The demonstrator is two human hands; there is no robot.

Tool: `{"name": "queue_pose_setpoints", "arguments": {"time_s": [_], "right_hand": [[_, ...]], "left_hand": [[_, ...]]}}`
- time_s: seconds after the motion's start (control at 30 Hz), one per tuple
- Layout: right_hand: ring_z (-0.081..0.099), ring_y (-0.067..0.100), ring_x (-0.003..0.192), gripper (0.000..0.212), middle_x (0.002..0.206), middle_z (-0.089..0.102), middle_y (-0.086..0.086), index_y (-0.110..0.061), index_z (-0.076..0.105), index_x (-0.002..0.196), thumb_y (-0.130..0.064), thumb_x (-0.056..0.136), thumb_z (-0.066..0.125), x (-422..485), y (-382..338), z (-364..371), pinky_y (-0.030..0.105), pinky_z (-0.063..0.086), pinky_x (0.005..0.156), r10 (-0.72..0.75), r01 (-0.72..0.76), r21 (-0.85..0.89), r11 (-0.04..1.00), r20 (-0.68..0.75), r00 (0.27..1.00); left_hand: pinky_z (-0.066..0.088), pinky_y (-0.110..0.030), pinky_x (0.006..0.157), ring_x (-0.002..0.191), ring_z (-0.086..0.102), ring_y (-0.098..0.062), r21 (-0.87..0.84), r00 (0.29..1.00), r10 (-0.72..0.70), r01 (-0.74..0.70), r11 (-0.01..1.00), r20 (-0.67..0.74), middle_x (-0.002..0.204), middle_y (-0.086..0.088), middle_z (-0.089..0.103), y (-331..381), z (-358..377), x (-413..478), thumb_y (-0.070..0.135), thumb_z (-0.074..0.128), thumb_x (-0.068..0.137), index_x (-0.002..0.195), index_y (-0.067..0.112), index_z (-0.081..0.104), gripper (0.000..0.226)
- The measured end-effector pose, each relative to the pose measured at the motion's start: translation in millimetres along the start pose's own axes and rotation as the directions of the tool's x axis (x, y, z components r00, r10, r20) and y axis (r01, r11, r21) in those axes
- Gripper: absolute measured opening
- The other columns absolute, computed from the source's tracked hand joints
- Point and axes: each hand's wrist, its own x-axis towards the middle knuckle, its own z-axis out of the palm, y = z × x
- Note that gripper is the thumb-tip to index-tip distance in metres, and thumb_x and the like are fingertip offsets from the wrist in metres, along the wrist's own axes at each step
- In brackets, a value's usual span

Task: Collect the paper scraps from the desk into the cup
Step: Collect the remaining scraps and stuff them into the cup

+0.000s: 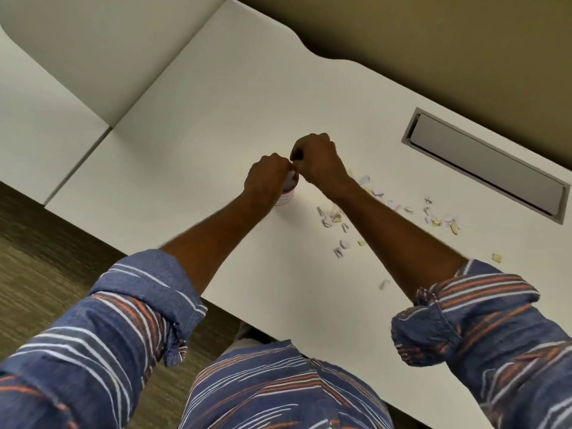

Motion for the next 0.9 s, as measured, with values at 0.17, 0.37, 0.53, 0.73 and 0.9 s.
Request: {"name": "queue_pose_setpoints", "arguments": {"time_s": [0.17,0.37,0.53,0.73,0.9], "right_hand": [[0.071,0.015,0.085,0.012,0.09,0.077,0.002,-0.01,0.077,0.089,-0.011,0.083,0.067,-6.8,39.5,-16.6,0.026,0.054,0.082,0.104,-0.076,0.126,0.989,-0.235,0.966],[0.069,0.021,0.088,0.013,0.093,0.074,0.007,-0.009,0.075,0.09,-0.008,0.085,0.063,-58.6,110.5,0.3,0.034,0.056,0.083,0.267,-0.22,0.178,0.959,-0.31,0.913],[0.065,0.026,0.111,0.022,0.117,0.07,0.011,-0.007,0.071,0.112,-0.014,0.092,0.064,-118.6,161.9,27.6,0.034,0.05,0.1,0.241,-0.209,0.141,0.968,-0.273,0.931],[0.04,0.026,0.141,0.047,0.151,0.046,0.008,-0.015,0.052,0.14,-0.032,0.097,0.059,-141.2,175.7,58.7,0.039,0.04,0.113,0.166,-0.169,-0.043,0.985,-0.07,0.984],[0.025,0.029,0.15,0.052,0.159,0.032,0.007,-0.02,0.044,0.147,-0.03,0.098,0.057,-121.5,173.5,59.4,0.04,0.032,0.119,0.174,-0.179,-0.032,0.983,-0.118,0.978]], "left_hand": [[0.046,-0.031,0.071,0.095,0.067,-0.034,0.085,0.998,0.031,-0.035,0.996,0.054,0.102,-0.014,0.07,10.9,13.6,3.1,0.003,0.054,0.088,0.096,0.004,0.07,0.018],[0.048,-0.035,0.073,0.097,0.065,-0.039,0.151,0.995,0.042,-0.057,0.987,0.095,0.103,-0.019,0.067,11.6,16.9,10.5,-0.002,0.055,0.086,0.095,-0.002,0.068,0.016],[0.053,-0.04,0.082,0.103,0.064,-0.041,0.128,0.99,0.011,-0.03,0.991,0.143,0.108,-0.021,0.066,13.1,9.8,14.2,0.004,0.058,0.085,0.101,-0.002,0.068,0.019],[0.053,-0.041,0.075,0.094,0.065,-0.042,0.172,0.988,0.077,-0.099,0.98,0.135,0.099,-0.023,0.066,12.9,-12.0,11.6,0.023,0.066,0.084,0.092,-0.003,0.065,0.027],[0.055,-0.04,0.089,0.105,0.066,-0.035,0.03,0.978,0.169,-0.166,0.986,-0.12,0.112,-0.016,0.07,35.2,-32.7,4.0,0.007,0.058,0.085,0.107,0.008,0.073,0.026]]}}
